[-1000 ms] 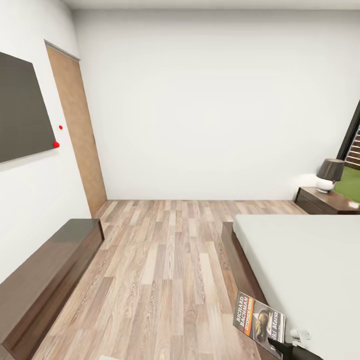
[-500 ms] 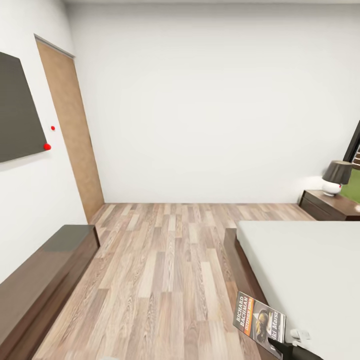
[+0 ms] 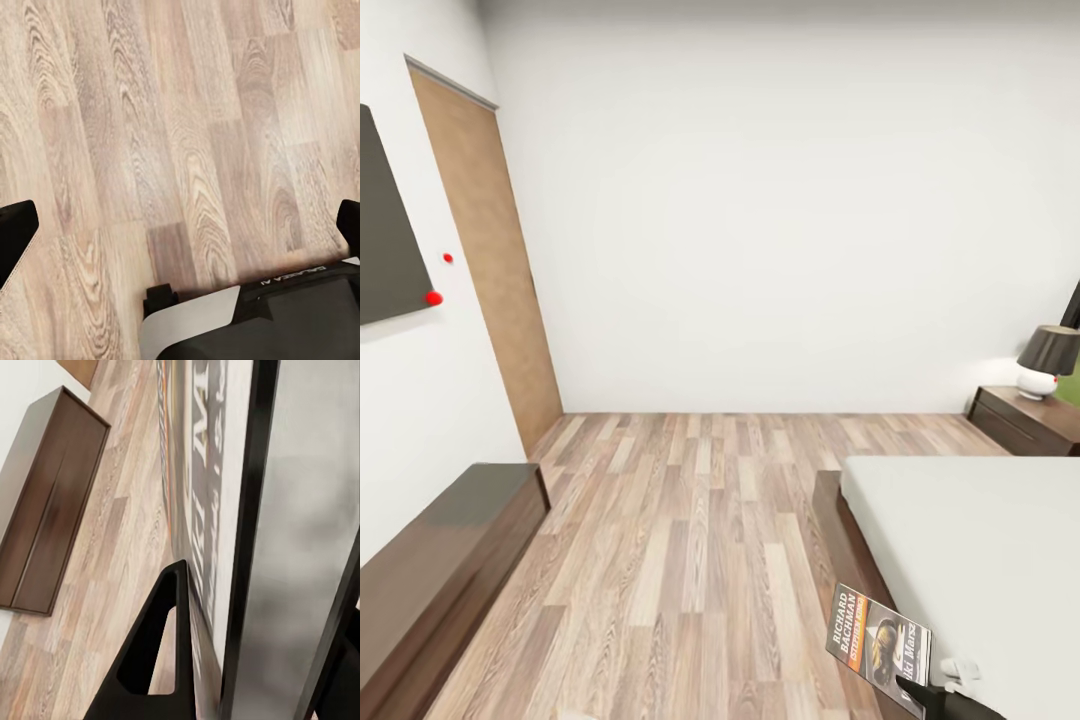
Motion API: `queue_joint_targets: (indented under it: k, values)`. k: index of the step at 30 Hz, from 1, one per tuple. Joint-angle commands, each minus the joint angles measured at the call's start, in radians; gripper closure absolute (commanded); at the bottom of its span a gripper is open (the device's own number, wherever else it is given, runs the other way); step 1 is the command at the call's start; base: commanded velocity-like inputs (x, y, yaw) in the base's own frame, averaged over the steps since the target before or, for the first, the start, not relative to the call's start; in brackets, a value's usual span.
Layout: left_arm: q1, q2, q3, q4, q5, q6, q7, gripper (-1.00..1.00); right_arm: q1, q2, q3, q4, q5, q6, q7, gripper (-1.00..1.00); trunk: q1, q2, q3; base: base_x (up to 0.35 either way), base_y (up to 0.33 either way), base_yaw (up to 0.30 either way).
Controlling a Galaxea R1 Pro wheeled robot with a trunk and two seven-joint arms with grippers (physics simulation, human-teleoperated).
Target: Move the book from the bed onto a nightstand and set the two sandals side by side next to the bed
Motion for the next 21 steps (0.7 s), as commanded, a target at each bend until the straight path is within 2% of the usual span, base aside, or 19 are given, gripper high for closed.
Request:
queue_joint_targets:
  k: [1,21]
  values:
    - [-0.001,0.0,0.009,0.001,-0.01,-0.004,-0.003,-1.0,-0.002,0.0,0.004,0.004,-0.008,-0.008,0.004,1.0,0.001,-0.002,-0.002,0.332,0.0,0.0]
    - [-0.001,0.0,0.008,0.001,-0.01,-0.004,-0.003,-1.0,-0.002,0.0,0.004,0.004,-0.008,-0.008,0.004,1.0,0.001,-0.002,-0.002,0.332,0.0,0.0]
